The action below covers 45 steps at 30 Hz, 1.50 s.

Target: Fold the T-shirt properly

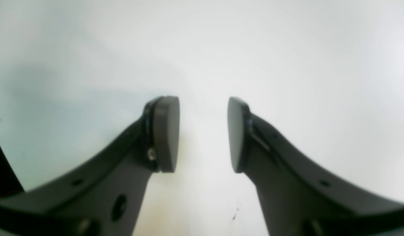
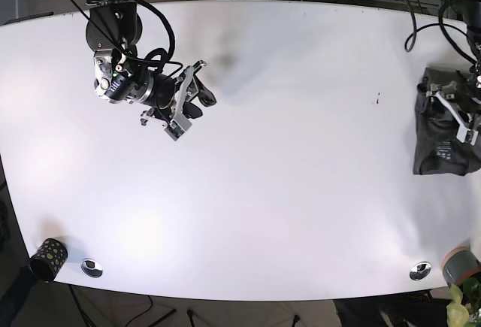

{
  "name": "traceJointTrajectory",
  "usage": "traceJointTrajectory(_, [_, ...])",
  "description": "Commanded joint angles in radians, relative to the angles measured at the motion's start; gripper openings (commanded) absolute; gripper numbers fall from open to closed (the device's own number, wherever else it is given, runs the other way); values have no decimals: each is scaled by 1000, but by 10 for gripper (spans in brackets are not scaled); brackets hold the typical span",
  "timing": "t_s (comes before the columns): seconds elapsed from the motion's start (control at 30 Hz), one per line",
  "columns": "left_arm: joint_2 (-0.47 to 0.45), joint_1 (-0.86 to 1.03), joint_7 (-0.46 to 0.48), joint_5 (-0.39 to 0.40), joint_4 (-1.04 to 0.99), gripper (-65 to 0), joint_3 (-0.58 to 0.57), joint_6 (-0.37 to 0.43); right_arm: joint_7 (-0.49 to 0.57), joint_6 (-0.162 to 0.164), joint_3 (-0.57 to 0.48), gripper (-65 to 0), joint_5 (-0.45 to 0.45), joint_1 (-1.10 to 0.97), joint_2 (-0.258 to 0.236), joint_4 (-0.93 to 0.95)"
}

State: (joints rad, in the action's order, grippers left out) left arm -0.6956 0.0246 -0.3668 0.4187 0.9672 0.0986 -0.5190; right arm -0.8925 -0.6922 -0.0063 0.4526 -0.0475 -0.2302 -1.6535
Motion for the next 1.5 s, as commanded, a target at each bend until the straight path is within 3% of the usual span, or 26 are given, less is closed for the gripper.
traceJointTrajectory(0.0, [-65, 10, -33, -54, -47, -165, 5, -7, 22, -6, 4, -426, 21, 15, -4, -21])
traceJointTrajectory(0.37, [-189, 18, 134, -50, -175, -165, 11, -37, 25, -6, 4, -426, 19, 18, -11, -21])
traceJointTrajectory(0.6, [-204, 19, 157, -53, -110, -165, 118, -43, 28, -6, 4, -426, 15, 18, -11, -66])
traceJointTrajectory(0.73, [-200, 71, 157, -48, 26, -165, 168, -39, 45, -6, 7, -426, -96, 18, -2, -101])
traceJointTrajectory(0.93, [-75, 99, 202, -96, 207, -165, 238, 10, 178, -4, 21, -426, -297, -1, 47, -127])
traceJointTrajectory(1.03, [21, 100, 269, -191, 266, -165, 235, 76, 283, 29, 48, -426, -380, -13, 61, -123])
traceJointTrajectory(1.2, [221, 91, 435, -347, 286, -165, 231, 153, 553, 88, 108, -426, -513, -50, 82, -67])
traceJointTrajectory(1.3, [307, 76, 526, -386, 287, -165, 184, 170, 711, 142, 137, -426, -570, -76, 82, -9])
traceJointTrajectory(1.47, [386, 100, 598, -393, 296, -165, 69, 287, 910, 245, 193, -426, -601, -124, 81, 78])
